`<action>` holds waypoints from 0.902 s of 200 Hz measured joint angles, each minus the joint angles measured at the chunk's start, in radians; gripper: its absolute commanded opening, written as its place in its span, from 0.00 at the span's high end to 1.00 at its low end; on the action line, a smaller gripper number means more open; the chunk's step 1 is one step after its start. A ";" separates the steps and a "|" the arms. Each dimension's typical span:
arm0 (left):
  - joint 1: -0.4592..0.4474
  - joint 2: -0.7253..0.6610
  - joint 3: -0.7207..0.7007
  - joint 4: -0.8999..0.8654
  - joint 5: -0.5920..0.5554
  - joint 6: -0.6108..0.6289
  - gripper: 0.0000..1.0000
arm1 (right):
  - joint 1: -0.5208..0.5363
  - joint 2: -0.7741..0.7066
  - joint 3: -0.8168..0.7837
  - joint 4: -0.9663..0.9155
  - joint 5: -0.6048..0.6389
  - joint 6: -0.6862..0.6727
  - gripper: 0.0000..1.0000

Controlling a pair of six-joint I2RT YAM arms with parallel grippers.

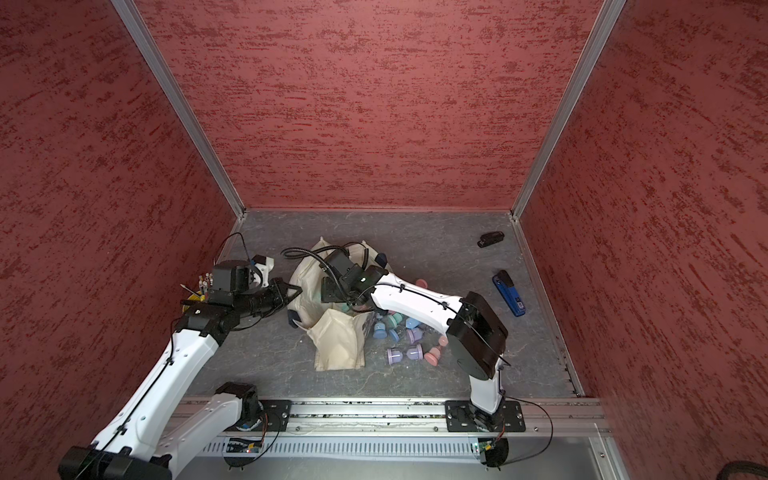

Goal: Put the hourglass into the canvas bag
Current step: Place the hourglass in the canvas bag.

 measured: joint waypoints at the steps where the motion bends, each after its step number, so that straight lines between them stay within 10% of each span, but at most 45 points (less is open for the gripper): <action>1: 0.000 0.000 0.000 0.000 0.000 0.000 0.91 | 0.000 -0.003 0.002 -0.001 0.003 -0.001 0.37; 86: 0.000 0.000 0.001 0.000 0.000 -0.002 0.97 | -0.039 -0.324 -0.042 -0.093 0.283 0.008 0.36; 180: 0.000 -0.001 0.001 0.000 0.000 -0.006 0.98 | -0.424 -0.644 -0.487 -0.193 0.283 0.119 0.34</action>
